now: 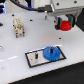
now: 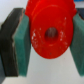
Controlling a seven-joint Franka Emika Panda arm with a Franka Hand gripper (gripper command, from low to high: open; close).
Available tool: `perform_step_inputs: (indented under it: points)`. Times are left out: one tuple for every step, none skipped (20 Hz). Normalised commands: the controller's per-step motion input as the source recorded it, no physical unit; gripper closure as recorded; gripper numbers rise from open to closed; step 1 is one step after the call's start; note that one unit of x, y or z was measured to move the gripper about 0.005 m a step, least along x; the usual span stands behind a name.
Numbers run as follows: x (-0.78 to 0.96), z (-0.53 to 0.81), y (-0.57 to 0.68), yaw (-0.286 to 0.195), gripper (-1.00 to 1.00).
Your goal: Insert the blue gear onto the right peg, followed by the red gear
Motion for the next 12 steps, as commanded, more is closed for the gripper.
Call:
perform_step_inputs:
  points:
    - [0.76, 0.11, -0.30, 0.000, 1.00]
    - [0.77, 0.11, -0.31, 0.000, 1.00]
    - [0.77, 0.09, -0.29, 0.000, 1.00]
    - [0.77, 0.09, -0.27, 0.000, 1.00]
    - [0.75, 0.08, -0.30, 0.000, 1.00]
    - [0.68, 0.06, -0.30, 0.000, 1.00]
    - [0.65, 0.08, -0.29, 0.000, 1.00]
    - [0.69, 0.08, -0.30, 0.000, 1.00]
    - [0.64, 0.04, -0.29, 0.000, 1.00]
    - [0.56, 0.01, -0.27, 0.000, 1.00]
    - [0.43, 0.00, -0.24, 0.000, 1.00]
    - [0.35, -0.01, -0.20, 0.000, 1.00]
